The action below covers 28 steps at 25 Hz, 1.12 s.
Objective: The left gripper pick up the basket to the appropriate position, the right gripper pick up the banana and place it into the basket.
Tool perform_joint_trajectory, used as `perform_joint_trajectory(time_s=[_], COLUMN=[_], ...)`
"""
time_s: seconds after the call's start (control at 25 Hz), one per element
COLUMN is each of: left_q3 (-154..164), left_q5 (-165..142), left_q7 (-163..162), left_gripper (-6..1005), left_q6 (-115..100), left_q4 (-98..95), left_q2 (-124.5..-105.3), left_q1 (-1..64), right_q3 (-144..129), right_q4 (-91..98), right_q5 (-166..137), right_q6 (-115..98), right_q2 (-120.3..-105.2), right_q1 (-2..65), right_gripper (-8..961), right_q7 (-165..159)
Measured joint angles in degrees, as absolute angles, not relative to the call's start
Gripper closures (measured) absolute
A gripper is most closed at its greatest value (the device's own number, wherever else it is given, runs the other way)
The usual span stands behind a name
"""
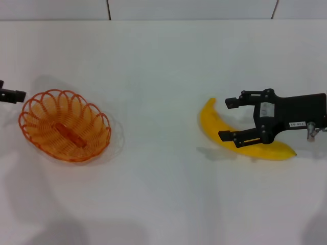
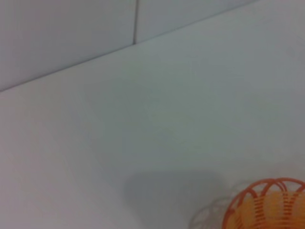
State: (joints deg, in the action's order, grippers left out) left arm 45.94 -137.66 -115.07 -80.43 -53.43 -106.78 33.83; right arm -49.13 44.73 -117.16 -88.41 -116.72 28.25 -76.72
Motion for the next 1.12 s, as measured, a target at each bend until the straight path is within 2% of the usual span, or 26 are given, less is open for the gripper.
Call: perform_joint_trajectory(time_s=[0.52, 1.12], left_q3=[49.84, 50.14], left_q5=[-139.07, -140.07], left_q7=[-114.82, -112.91], left_gripper=[224, 227], left_q6=[-74.74, -69.52], left_q4=[-52.42, -46.04], left_q2=[-109.68, -110.48], left_q1=[34.34, 36.58], right_q3=[-49.22, -50.98], right_q4=[44.73, 44.74], right_q5=[-117.24, -117.25], right_q6=[-88.42, -88.42], right_q2=[-116.72, -116.72], right_q1=[28.21, 28.65], right_gripper=[62, 62], right_q7=[-76.73, -77.66])
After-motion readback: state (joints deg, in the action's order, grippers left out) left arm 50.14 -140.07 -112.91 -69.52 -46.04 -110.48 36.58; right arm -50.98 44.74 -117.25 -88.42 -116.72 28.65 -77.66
